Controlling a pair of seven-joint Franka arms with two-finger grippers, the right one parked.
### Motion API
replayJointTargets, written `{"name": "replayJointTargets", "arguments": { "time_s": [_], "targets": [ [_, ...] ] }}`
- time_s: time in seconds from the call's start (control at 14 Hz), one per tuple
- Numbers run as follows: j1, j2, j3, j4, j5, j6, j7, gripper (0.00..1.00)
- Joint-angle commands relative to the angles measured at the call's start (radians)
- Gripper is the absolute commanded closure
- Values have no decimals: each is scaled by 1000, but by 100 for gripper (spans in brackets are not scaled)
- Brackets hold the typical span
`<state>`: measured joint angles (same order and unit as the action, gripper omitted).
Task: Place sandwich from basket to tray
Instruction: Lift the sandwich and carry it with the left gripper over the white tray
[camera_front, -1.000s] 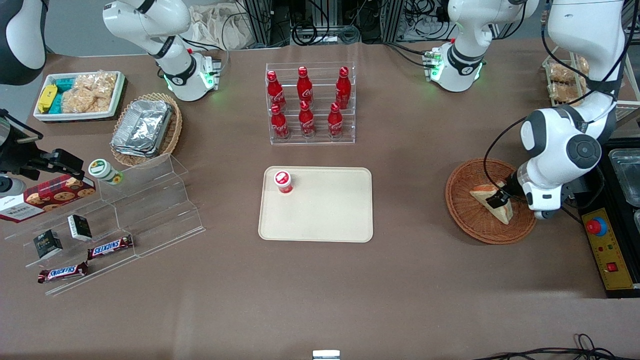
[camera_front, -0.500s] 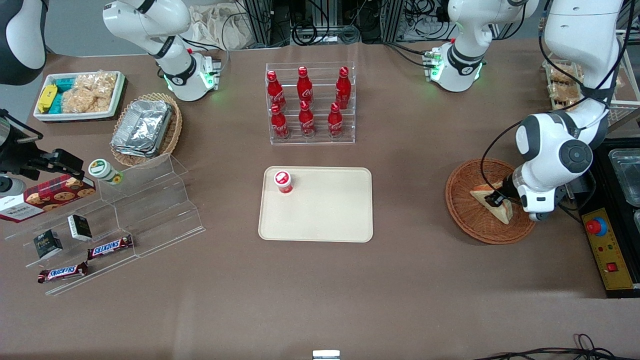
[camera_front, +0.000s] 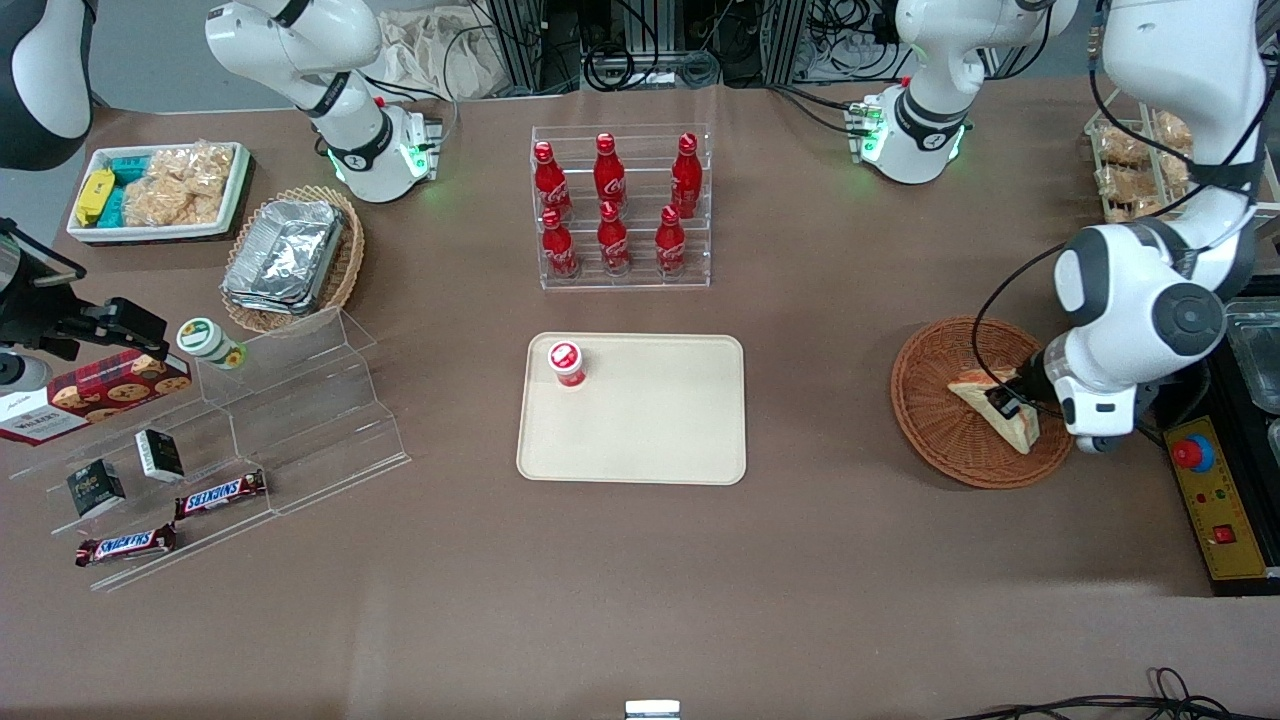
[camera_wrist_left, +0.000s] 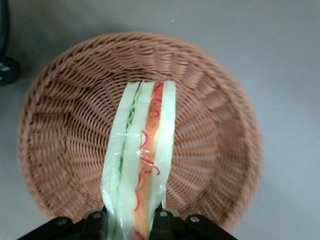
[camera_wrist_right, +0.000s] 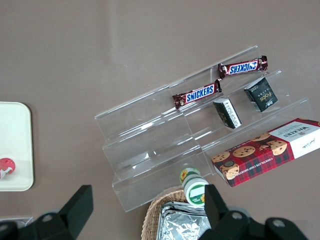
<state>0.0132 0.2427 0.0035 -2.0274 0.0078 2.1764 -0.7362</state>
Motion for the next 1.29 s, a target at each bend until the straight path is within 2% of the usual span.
{"name": "replayJointTargets", "arguments": {
  "time_s": [0.0, 0.29, 0.57, 0.86, 1.07, 1.21],
  "targets": [
    [-6, 3, -26, 224, 21, -232, 52, 100],
    [-33, 15, -57, 493, 17, -479, 205, 100],
    [-114, 27, -118, 593, 17, -552, 262, 100],
    [-323, 134, -135, 634, 26, -541, 239, 100],
    [-452, 292, -137, 746, 24, -506, 128, 100],
    [-505, 375, -138, 762, 24, -424, 103, 100]
  ]
}}
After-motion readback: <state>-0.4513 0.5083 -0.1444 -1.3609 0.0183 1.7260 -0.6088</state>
